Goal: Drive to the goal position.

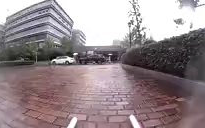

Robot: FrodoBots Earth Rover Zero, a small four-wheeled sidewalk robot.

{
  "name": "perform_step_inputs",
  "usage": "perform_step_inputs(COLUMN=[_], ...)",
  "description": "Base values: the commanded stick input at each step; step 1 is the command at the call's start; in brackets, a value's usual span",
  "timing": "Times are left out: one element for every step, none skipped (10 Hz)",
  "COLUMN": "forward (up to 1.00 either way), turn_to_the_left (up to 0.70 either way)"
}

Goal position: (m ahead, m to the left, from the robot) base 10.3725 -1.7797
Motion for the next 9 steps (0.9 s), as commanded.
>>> perform_step_inputs(forward=[0.70,0.70,0.70,0.70,0.70,0.70,0.70,0.70,0.70], turn_to_the_left=[0.00,0.00,0.00,0.00,0.00,0.00,0.00,0.00,0.00])
